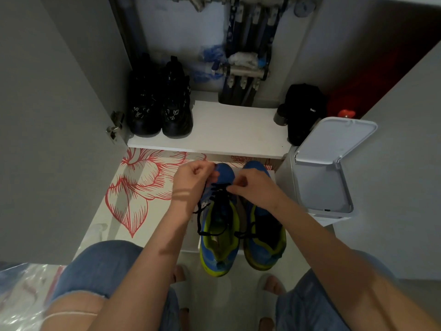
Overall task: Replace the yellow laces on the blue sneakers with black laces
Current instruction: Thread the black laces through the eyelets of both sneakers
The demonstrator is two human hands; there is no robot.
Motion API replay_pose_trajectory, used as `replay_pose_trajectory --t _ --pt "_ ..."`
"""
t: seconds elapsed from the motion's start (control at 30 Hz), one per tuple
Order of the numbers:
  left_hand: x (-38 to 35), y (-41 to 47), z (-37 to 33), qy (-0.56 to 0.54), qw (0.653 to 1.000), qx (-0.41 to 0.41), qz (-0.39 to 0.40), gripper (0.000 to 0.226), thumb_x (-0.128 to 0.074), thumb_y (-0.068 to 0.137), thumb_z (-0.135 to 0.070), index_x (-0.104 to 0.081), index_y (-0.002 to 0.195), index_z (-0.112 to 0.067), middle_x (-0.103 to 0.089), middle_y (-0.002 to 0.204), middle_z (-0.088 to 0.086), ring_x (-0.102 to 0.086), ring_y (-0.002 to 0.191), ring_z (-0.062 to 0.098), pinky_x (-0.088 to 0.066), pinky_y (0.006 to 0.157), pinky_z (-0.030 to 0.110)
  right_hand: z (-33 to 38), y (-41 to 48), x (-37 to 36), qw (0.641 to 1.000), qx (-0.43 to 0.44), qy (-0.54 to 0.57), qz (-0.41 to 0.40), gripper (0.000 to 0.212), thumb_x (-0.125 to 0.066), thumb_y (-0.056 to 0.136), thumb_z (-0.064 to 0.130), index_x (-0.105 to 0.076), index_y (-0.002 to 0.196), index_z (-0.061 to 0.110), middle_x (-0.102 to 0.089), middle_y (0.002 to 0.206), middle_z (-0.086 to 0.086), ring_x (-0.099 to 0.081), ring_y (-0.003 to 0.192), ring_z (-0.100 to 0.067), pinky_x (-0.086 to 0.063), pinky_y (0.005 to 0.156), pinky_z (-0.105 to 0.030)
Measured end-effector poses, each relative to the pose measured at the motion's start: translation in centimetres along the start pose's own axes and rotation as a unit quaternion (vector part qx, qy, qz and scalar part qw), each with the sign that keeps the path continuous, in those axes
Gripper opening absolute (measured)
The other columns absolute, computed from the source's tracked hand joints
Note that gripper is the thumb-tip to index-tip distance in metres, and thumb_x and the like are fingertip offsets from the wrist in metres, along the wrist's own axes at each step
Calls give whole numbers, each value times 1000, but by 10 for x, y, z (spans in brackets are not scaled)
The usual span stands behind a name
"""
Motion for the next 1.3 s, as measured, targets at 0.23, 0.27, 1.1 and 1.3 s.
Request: replay_pose_trajectory --t 0.23,0.27,1.1,1.3 --pt "-16 -15 28 229 971 20 65 13 -66 84 -6 -73 95 -9 -64 76 -3 -56 52 2 -43 49 3 -10 -6 -22 994 -62 -72 55 33 -63 84 14 -45 56 11 -46 55 -3 -43 48 -12 -41 53 -27" --pt "-17 -16 30 253 965 13 65 13 -67 84 -8 -74 95 -10 -64 80 -2 -56 54 4 -43 50 4 -12 -6 -22 994 -73 -58 56 29 -61 83 10 -48 57 9 -49 56 -6 -45 48 -13 -44 55 -29" --pt "-36 -22 39 499 860 -50 87 20 -55 91 -35 -67 108 -33 -67 108 -3 -58 102 19 -47 81 30 -37 -4 -11 971 -178 130 97 23 -61 85 -5 -64 106 -12 -64 106 -30 -61 58 -19 -54 58 -21" --pt "-37 -21 38 499 862 -45 80 21 -55 92 -35 -67 108 -33 -67 110 -3 -59 103 19 -47 82 29 -38 -4 -12 970 -180 128 98 21 -61 85 -4 -65 105 -10 -66 103 -28 -62 57 -19 -54 57 -21"
Point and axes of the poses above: each hand's wrist, its own y-axis towards the middle knuckle, its own x-axis out of the back of the hand, z = x × y, the point moved 5 cm from there along y, towards the middle knuckle
